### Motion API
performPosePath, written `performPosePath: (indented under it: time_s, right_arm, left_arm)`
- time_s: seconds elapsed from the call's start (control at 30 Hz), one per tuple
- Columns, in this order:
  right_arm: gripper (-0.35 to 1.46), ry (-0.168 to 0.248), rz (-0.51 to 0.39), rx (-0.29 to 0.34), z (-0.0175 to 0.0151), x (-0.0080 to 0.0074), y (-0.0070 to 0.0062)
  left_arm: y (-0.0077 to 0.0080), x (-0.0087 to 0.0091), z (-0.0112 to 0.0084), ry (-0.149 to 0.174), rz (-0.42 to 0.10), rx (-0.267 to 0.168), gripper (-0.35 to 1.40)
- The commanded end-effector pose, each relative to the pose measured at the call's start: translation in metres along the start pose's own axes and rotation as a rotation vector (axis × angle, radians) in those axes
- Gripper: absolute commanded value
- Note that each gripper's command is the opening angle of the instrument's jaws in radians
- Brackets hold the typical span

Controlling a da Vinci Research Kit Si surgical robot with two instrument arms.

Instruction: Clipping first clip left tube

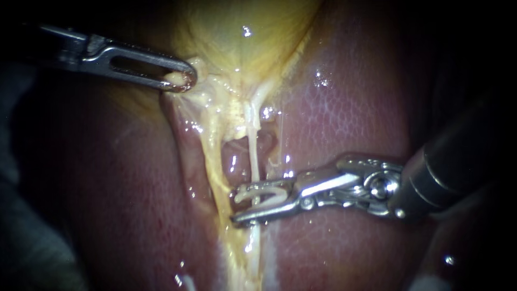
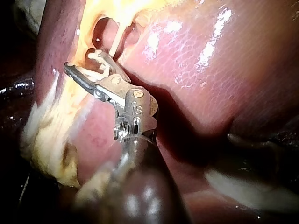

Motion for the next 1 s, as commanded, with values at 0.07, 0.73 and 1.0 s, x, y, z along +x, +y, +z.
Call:
performPosePath:
  time_s: [0.07,0.73,1.0]
  right_arm:
    - [0.48,0.002,0.0,-0.003,0.0002,0.0001,0.0004]
    - [0.5,0.039,-0.012,0.059,0.0048,0.0007,0.0007]
    - [0.5,0.036,-0.024,0.129,0.0059,0.0004,-0.0019]
  left_arm:
    - [0.0,0.0,0.0,0.0,0.0,0.0,-0.35]
    - [0.0,0.0,0.0,0.0,0.0,0.0,-0.35]
    - [0.0,0.0,0.0,0.0,0.0,0.0,-0.35]
